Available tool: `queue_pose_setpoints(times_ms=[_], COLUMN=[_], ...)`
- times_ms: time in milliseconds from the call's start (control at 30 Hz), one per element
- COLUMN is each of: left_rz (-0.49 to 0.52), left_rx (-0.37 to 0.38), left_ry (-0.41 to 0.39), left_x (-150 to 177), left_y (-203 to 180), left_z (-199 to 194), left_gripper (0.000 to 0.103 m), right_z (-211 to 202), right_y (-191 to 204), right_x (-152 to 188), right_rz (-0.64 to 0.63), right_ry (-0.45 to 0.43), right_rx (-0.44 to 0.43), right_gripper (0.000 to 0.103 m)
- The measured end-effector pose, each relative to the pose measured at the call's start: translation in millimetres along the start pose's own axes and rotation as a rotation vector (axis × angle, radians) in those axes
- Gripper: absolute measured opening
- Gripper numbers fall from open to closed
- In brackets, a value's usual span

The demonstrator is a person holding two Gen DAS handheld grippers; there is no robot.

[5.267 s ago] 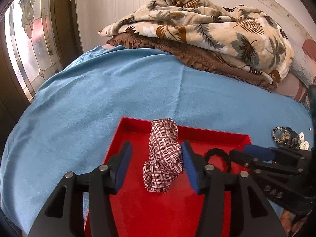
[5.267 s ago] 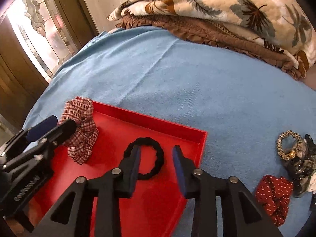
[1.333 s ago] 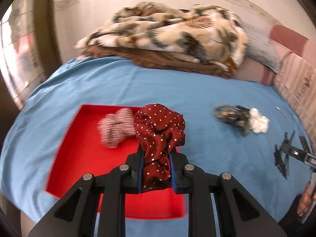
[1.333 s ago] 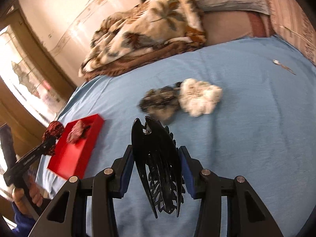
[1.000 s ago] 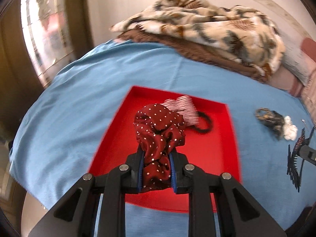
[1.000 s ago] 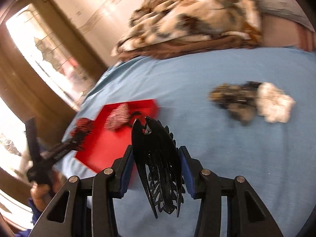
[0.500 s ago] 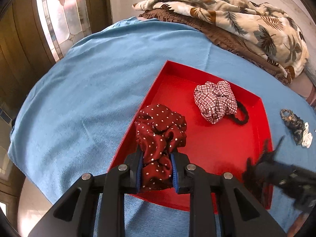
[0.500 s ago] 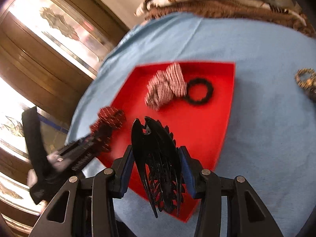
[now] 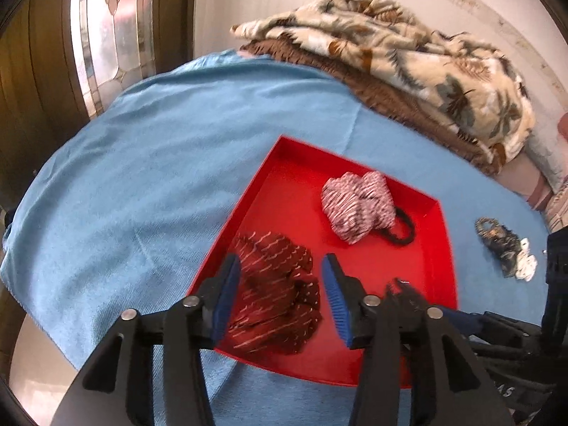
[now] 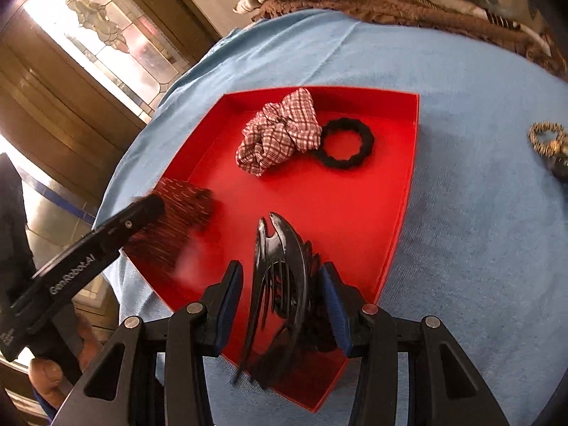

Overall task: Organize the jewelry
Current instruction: 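Carry the polka-dot scrunchie and claw clip into the red tray while opening both tools, then withdraw both open tools from the red tray toward the remaining scrunchies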

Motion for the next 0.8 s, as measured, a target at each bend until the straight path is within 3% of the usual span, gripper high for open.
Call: queue_pose_setpoints(times_ms=[67, 133, 433, 800], left_rz=[-0.001, -0.010, -0.108, -0.072], left_rx=[0.001, -0.013, -0.047, -0.077], left_ry=[-0.029, -0.062, -0.139, -0.134], left_x=[-2.1, -4.2, -8.4, -1.5], left_y=[-1.2, -0.3, 18.1, 2.4], left_z=[-4.4, -8.8, -19.3, -13.1], left_gripper=[0.054, 0.055, 0.057, 0.061], right_z=[-5.1, -10.9, -58.8, -136.2], right_y=[5.5, 10.4, 17.0, -48.5], right_x=[-0.9, -1.8, -2.4, 29.5], right_rz=[-0.033, -0.061, -0.113, -0.069], right_ry=[-0.015, -0.034, -0.157, -0.290], right_rx=[0.021, 0.030, 0.061, 0.237], right_gripper=[0.053, 0.064, 0.070, 0.077])
Point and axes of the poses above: each gripper's, at about its wrist camera, not at the fingertips, and z roughly the way its jaws point, y to its left, x to its underside, the point moved 2 cm from there along z, roughly the way its jaws point, and after that the axes turned 3 degrees about -x, right-handed, at the moved point
